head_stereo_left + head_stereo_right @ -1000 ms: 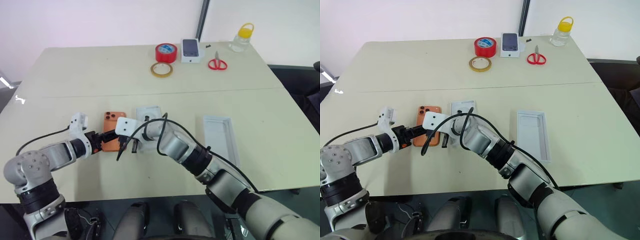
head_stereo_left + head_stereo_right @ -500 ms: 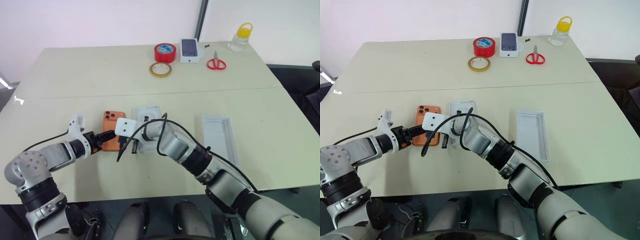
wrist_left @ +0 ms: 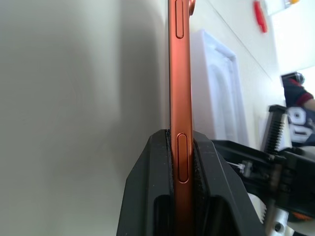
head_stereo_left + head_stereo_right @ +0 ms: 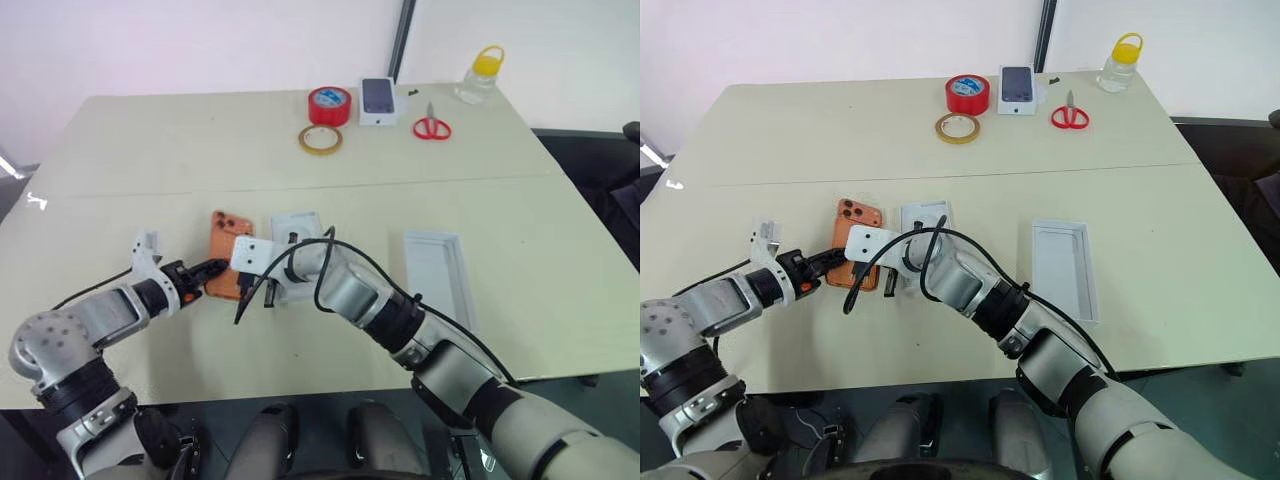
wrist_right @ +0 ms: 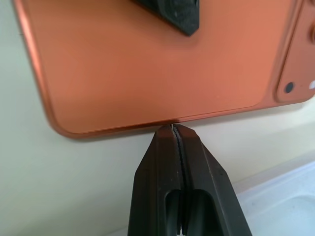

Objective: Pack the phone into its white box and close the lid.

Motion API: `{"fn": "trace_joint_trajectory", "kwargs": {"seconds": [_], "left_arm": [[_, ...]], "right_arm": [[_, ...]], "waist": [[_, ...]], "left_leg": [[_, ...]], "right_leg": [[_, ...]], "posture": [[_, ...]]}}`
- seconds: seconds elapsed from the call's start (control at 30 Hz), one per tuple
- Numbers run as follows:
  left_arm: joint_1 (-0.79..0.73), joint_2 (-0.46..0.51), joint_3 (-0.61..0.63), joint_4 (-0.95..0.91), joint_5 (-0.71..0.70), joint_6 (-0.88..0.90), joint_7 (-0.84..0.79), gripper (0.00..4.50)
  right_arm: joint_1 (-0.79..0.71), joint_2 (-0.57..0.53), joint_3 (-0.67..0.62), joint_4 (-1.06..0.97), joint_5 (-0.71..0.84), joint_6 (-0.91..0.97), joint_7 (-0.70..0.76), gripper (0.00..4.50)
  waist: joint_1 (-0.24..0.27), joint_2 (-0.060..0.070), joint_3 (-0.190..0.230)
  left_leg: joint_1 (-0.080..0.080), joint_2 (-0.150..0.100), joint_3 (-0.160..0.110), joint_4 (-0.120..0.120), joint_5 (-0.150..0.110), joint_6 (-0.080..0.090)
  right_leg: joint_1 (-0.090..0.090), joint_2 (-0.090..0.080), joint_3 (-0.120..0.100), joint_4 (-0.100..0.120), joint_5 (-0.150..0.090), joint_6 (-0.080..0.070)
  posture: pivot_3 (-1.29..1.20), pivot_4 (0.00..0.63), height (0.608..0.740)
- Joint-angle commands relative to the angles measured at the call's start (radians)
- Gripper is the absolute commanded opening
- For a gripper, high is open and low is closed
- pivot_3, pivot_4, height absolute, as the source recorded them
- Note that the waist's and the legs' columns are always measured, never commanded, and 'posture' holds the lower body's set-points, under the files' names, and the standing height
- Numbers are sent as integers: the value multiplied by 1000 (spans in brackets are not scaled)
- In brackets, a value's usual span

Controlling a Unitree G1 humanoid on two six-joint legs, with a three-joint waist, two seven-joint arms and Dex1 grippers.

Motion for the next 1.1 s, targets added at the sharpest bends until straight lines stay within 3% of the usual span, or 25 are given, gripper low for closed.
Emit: {"fn": "trace_joint_trajectory", "kwargs": {"seconds": [0.03,0.2,0.33,0.43,0.57,0.8,1.1], "left_arm": [[-5,-22,56,-13,-84,8,42,84],[-50,-67,124,1,-178,8,141,84],[-109,-133,124,-12,-321,-23,286,84],[-91,-177,26,-35,-501,-114,434,84],[-22,-224,-195,-65,-702,-289,638,84],[64,-240,-429,-89,-802,-529,764,84],[109,-177,-564,-87,-835,-677,753,84]], "right_arm": [[-26,-5,-33,-85,3,13,11,0],[-37,-53,-75,-190,16,61,38,0],[-37,-159,-172,-366,71,144,105,0],[-10,-266,-244,-471,124,175,158,0],[36,-402,-300,-497,138,160,167,0],[84,-502,-338,-498,149,162,141,0],[99,-523,-333,-499,164,166,122,0]], "waist": [[1,0,0],[2,-1,0],[11,-2,1],[20,-2,1],[28,-3,1],[25,-3,1],[33,-3,1]], "left_leg": [[0,0,0,0,0,0],[-1,0,0,1,0,0],[-2,0,0,1,0,0],[-3,-1,0,1,0,0],[-3,0,0,1,0,0],[-3,0,2,1,0,0],[-3,0,2,1,0,0]], "right_leg": [[0,0,0,0,0,0],[0,0,0,0,0,0],[1,0,0,0,0,0],[2,-1,0,-2,0,0],[2,-1,0,-2,0,0],[1,0,2,-1,0,0],[1,0,2,-2,0,0]], "posture": [[0,150,740],[0,150,740],[0,150,740],[0,150,740],[0,150,740],[0,150,740],[0,150,740]]}}
